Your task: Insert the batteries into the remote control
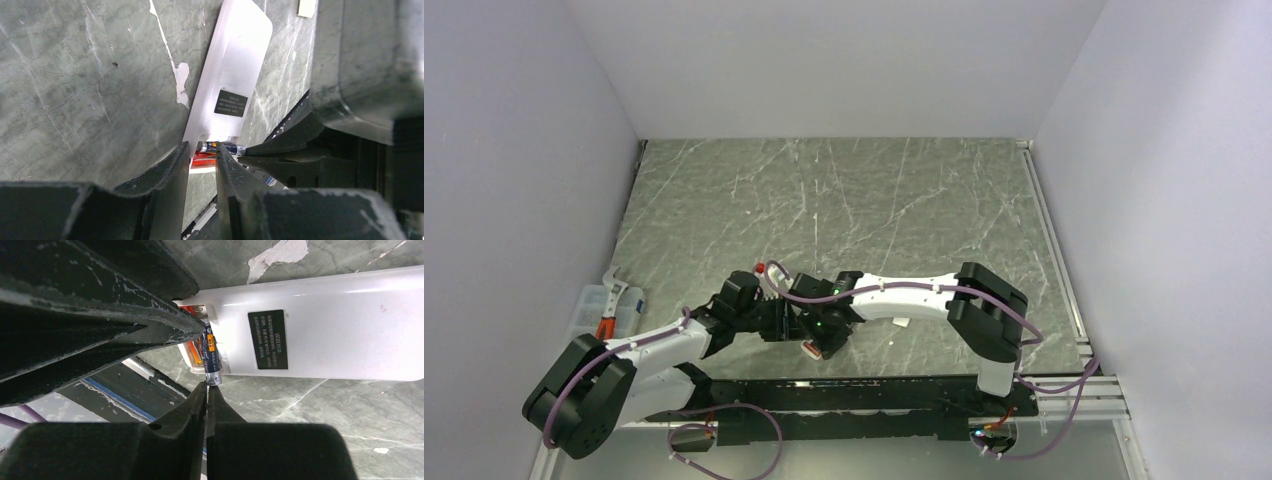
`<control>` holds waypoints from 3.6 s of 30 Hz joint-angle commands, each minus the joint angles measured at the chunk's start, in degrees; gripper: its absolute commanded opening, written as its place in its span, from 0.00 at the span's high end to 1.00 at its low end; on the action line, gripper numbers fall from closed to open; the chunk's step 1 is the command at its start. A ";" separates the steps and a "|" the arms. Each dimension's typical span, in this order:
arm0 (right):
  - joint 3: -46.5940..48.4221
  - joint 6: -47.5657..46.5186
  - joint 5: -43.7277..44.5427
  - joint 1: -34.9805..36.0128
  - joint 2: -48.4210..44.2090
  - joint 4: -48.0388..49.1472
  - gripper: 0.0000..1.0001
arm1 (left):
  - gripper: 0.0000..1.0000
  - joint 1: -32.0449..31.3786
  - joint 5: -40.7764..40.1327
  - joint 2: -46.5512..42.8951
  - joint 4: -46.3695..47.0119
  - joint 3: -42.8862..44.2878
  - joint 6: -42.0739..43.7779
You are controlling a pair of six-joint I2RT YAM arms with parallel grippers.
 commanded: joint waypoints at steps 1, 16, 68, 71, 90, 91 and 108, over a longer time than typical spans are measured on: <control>2.90 -0.14 0.24 -0.13 0.96 3.73 0.94 | 0.70 -0.75 2.41 0.26 2.42 -0.70 -1.12; 2.03 0.15 -0.49 -0.13 1.31 4.90 0.95 | 0.70 -1.02 2.04 -0.69 1.90 -1.28 -1.56; -4.27 1.20 3.65 -0.64 -5.37 5.01 0.82 | 0.69 -1.20 0.15 -0.91 -1.41 0.26 -0.17; -4.04 1.12 3.40 -0.73 -4.90 5.19 0.83 | 0.69 -1.20 0.06 -1.10 -1.59 0.29 -0.17; -3.96 1.19 2.04 -1.63 -3.37 6.89 0.84 | 0.70 -1.18 0.68 -0.62 -1.56 0.77 0.17; -3.87 1.19 1.91 -1.63 -3.24 6.94 0.84 | 0.70 -1.19 0.68 -0.67 -1.71 0.82 0.24; -2.80 2.85 4.15 -1.64 -1.08 6.50 0.94 | 0.70 -1.20 1.03 -2.11 -2.21 0.55 0.01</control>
